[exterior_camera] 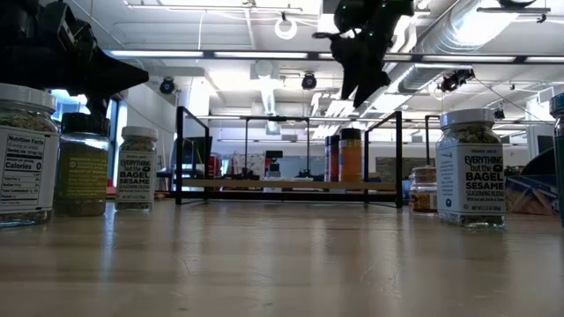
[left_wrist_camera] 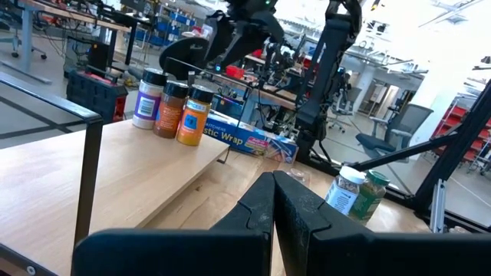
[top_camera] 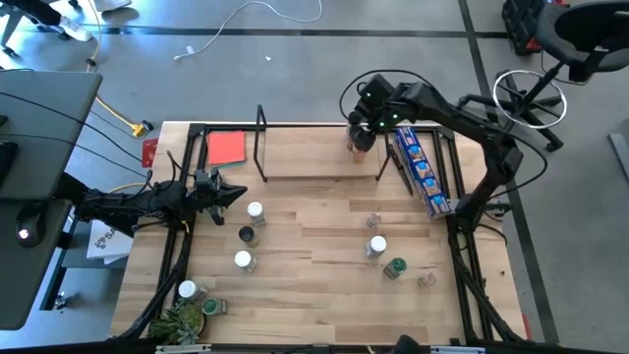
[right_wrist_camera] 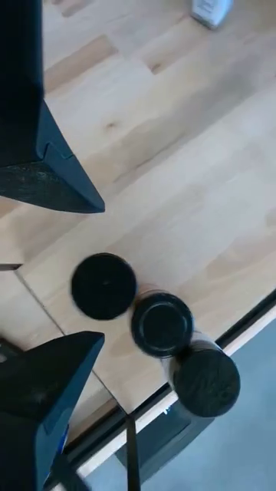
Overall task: Shelf spices
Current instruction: Put the right black seasoning bottle aligned with the other black seasoning bottles
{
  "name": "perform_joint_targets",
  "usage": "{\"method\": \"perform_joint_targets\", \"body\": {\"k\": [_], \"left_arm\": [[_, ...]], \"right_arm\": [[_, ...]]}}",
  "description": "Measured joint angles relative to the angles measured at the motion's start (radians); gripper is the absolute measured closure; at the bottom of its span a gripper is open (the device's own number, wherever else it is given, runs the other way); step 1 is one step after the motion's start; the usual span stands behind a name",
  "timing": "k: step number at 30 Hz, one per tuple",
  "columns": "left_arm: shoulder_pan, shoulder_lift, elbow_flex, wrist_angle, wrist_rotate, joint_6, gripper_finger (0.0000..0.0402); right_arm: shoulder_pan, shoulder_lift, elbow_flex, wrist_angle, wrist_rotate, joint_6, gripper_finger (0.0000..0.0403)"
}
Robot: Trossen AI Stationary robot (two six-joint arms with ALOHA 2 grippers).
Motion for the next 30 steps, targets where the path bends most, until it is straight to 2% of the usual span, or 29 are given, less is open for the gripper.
{"method": "perform_joint_targets", "body": {"k": [3, 5, 11, 19, 24, 30], "left_arm": [[0.0, 0.0, 0.0, 0.0, 0.0, 0.0, 0.0401], [0.0, 0.0, 0.0, 0.0, 0.0, 0.0, 0.0401], [0.0, 0.0, 0.0, 0.0, 0.0, 0.0, 0.0401], [0.0, 0.0, 0.0, 0.003, 0.0, -0.015, 0.0401], [0.0, 0.0, 0.0, 0.004, 0.0, -0.027, 0.0401], [0.0, 0.0, 0.0, 0.004, 0.0, -0.027, 0.0401]], "right_arm": [[0.0, -0.01, 0.001, -0.058, 0.006, -0.025, 0.0144], [0.0, -0.009, -0.006, -0.095, 0.047, -0.031, 0.0144], [0.0, -0.008, -0.073, -0.095, 0.115, -0.051, 0.0144], [0.009, -0.008, -0.177, -0.026, 0.099, -0.047, 0.0144], [0.023, -0.007, -0.179, 0.04, 0.088, -0.044, 0.0144], [0.026, -0.003, -0.179, 0.081, 0.015, -0.025, 0.0144]]}}
